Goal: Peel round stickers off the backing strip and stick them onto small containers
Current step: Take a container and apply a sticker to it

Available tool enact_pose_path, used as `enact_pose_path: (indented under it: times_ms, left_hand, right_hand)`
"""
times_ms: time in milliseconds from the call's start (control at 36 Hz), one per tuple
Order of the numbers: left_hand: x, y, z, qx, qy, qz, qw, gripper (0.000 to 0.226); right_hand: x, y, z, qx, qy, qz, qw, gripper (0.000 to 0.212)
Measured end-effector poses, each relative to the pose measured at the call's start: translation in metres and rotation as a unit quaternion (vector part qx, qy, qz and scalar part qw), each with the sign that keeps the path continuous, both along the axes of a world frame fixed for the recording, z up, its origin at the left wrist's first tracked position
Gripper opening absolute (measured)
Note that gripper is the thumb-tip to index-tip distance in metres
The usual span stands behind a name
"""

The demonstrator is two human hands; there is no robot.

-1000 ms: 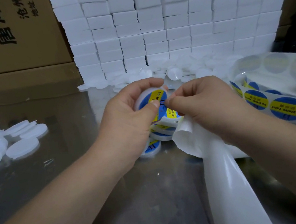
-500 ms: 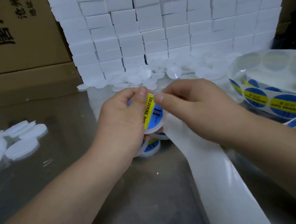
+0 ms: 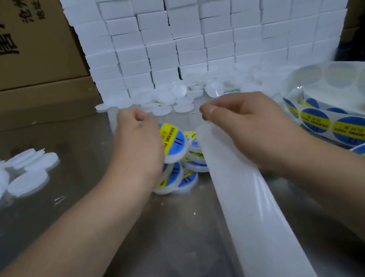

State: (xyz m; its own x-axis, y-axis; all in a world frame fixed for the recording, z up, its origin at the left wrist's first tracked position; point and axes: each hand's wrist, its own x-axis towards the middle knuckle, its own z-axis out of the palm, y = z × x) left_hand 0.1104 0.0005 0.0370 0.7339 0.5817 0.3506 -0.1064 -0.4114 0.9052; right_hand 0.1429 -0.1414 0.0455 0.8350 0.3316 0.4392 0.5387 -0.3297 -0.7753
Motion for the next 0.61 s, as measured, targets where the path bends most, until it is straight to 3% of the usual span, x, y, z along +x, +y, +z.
enact_pose_path:
  times_ms: [83,222,306,361,389,472,528,611]
  left_hand:
    - [0.007,0.007,0.001,-0.058,-0.008,0.004,0.998,0.02]
    - [0.009,0.01,-0.006,-0.082,0.049,-0.086,0.992,0.029]
    - [0.009,0.013,-0.011,0.033,0.049,-0.069,0.996,0.032]
    - [0.004,0.012,-0.01,0.148,-0.003,-0.018,0.989,0.027]
    - [0.001,0.01,-0.009,0.162,-0.031,-0.016,0.986,0.024]
    - [-0.005,0.002,-0.003,0.017,-0.072,-0.131,0.989,0.034]
    - [-0.008,-0.003,0.0,-0.093,-0.062,-0.223,0.968,0.037]
    - [-0.009,-0.004,0.003,-0.183,-0.039,-0.326,0.927,0.03]
  right_hand:
    - [0.002,-0.001,0.001,0.028,0.007,0.0,1.0,0.02]
    - [-0.003,0.001,0.0,0.024,-0.009,0.032,0.999,0.036]
    - [-0.005,0.001,0.0,0.07,-0.001,0.071,0.995,0.038]
    - [-0.008,0.003,0.001,0.079,-0.016,0.104,0.991,0.043]
    - [-0.01,0.003,0.001,0.081,-0.023,0.119,0.989,0.047]
    - [-0.014,0.002,0.002,0.087,-0.032,0.157,0.983,0.045]
    - [-0.018,0.002,0.003,0.097,-0.035,0.182,0.978,0.039]
    - [-0.023,0.001,0.004,0.136,-0.039,0.225,0.964,0.033]
